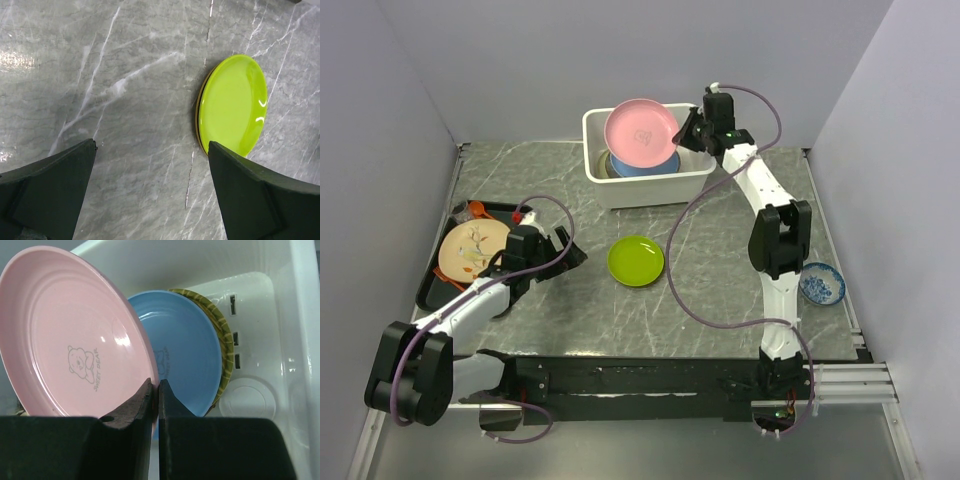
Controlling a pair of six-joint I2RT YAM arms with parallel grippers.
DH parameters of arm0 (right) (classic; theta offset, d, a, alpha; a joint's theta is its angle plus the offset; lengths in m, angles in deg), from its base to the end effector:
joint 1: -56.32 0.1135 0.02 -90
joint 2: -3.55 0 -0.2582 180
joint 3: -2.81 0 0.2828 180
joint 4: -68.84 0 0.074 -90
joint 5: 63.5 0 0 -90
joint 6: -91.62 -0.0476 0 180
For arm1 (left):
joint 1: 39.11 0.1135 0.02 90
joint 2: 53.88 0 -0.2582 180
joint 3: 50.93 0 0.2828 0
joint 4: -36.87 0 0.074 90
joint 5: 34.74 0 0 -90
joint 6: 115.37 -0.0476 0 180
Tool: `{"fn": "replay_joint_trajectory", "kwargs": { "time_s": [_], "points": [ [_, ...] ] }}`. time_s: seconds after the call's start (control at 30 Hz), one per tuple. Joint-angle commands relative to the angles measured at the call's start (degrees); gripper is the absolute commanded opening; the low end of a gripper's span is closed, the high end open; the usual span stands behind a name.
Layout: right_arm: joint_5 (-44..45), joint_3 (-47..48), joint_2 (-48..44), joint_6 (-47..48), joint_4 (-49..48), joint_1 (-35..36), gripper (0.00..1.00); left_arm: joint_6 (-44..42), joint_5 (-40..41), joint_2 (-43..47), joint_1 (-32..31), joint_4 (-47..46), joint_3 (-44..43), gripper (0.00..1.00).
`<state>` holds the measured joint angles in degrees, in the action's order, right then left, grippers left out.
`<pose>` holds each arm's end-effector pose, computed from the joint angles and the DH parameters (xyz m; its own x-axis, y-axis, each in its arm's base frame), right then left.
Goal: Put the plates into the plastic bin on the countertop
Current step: Place the plate in the plastic bin.
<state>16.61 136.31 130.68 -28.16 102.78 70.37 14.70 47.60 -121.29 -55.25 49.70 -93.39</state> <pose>0.5452 0.1449 0.2948 -0.5818 0.3588 -0.7299 -0.1128 0.8532 0.5093 0.2605 -0.0820 0.1584 -0.6928 -0.4637 -0.5523 -0.0905 0.8158 -0.5713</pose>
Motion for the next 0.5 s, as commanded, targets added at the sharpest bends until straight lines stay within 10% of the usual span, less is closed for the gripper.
{"fn": "replay_joint_trajectory", "kwargs": {
  "time_s": [0.0,0.47],
  "points": [
    [1.5,3.1,0.6,-0.9,-5.3,0.0,0.00,-0.3,-0.4,0.1,0.2,-2.1,0.2,0.99],
    [1.9,4.5,4.9,-1.4,-5.6,0.0,0.00,-0.1,-1.0,-0.5,0.2,-2.7,0.6,0.99]
  ]
}}
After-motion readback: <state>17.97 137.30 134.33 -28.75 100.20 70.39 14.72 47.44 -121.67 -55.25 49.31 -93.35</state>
